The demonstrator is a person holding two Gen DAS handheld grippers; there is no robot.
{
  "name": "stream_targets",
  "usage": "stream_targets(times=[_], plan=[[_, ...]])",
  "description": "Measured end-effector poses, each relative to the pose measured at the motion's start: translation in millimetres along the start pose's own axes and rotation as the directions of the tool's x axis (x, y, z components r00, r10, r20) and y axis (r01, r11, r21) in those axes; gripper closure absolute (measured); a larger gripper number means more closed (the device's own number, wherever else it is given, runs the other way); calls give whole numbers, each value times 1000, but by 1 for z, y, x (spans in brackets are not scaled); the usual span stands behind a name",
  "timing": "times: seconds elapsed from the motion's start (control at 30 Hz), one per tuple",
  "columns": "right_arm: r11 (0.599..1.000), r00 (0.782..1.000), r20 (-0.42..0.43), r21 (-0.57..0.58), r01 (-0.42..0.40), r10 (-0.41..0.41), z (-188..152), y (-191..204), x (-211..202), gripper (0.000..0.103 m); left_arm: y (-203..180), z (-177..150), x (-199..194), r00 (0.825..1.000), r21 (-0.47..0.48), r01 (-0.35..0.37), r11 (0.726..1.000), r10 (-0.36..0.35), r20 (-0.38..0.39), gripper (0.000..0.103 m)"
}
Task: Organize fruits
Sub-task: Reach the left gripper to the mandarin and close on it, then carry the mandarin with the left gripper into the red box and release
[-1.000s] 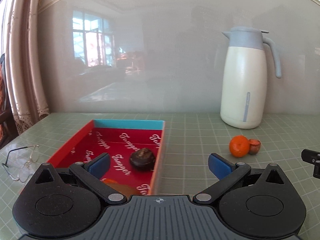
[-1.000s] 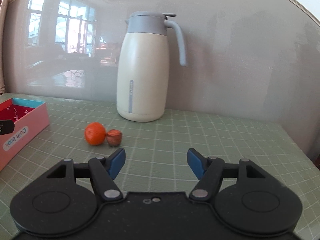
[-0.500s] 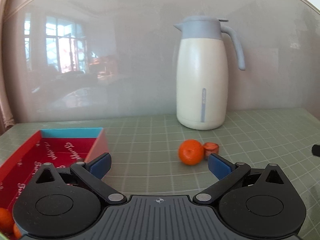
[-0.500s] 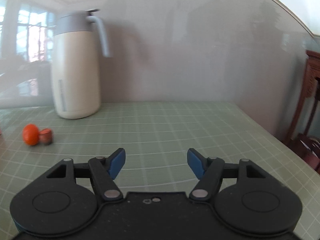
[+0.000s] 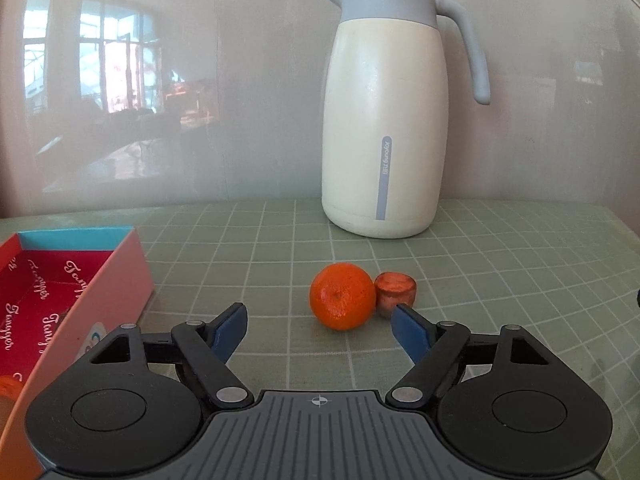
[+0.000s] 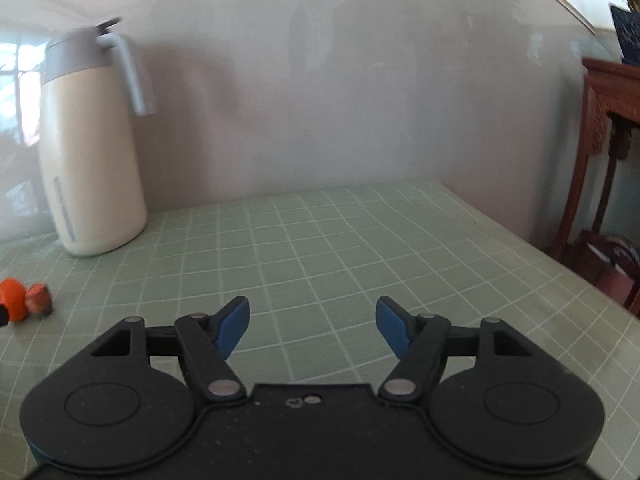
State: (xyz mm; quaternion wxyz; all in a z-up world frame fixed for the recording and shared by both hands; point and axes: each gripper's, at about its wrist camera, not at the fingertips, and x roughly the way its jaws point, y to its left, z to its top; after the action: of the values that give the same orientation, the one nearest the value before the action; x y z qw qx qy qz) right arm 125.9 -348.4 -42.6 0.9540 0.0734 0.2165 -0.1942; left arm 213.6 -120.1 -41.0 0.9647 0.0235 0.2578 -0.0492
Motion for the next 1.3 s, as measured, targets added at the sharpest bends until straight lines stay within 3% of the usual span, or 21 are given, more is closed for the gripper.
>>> stream_targets(times=[0.13, 0.53, 0.57, 0.63, 0.93, 1.3], plan=[[1000, 1000, -4, 29, 11, -11, 2, -8, 4, 33, -1, 3, 12, 999, -15, 14, 1000, -14, -32, 39], [1000, 1000, 1, 19, 7, -7, 7, -11, 8, 29, -3, 10, 28, 999, -68, 21, 997, -24, -37, 39], [1000, 1000, 2, 17, 6, -6, 7, -11, 7, 29, -2, 10, 29, 999, -74, 22, 997, -25, -39, 43], [1000, 1000, 5, 13, 3, -3, 8, -10, 6, 28, -1, 10, 31, 997, -86, 46, 995, -50, -52, 60], [1000, 1000, 6, 9, -9, 9, 7, -9, 1, 27, -3, 6, 23, 997, -70, 46, 996, -51, -58, 60], [998, 998, -3, 2, -63, 63, 8, 8, -9, 27, 8, -2, -28, 998, -42, 57, 997, -59, -37, 60]])
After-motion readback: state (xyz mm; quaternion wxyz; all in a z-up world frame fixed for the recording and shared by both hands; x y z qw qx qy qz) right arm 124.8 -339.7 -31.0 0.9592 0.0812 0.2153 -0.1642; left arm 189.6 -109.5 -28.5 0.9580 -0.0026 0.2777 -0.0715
